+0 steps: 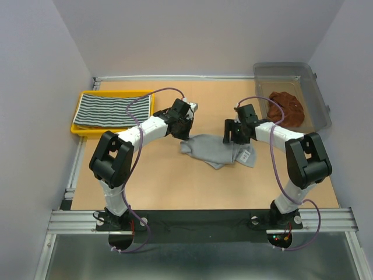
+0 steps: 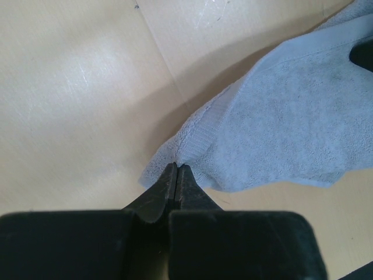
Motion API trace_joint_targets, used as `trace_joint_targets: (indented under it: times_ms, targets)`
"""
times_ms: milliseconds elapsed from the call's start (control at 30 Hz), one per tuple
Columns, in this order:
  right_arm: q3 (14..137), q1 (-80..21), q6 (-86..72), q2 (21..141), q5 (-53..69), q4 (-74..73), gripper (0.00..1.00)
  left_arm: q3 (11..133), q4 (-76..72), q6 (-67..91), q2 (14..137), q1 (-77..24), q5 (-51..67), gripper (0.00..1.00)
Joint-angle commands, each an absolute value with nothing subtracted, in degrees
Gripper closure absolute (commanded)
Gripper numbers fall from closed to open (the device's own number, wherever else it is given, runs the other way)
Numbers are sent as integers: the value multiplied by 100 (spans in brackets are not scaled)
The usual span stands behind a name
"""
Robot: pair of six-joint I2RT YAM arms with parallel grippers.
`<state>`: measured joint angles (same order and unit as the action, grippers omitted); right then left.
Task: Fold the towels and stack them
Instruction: Flatten out the crumpled towel
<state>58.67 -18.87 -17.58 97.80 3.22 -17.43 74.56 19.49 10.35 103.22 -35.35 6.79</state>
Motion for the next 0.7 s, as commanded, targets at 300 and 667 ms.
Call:
trace_joint_targets:
  times_ms: [300,667]
  targets:
    - [5906,-1828,-1740,9581,1318,-1406,53,7497,1969,923,10072,-3524,554,100]
    - [6021,-1828,-1688,9360,1643,-1318,64,7506,1986,923,10090,-3524,545,100]
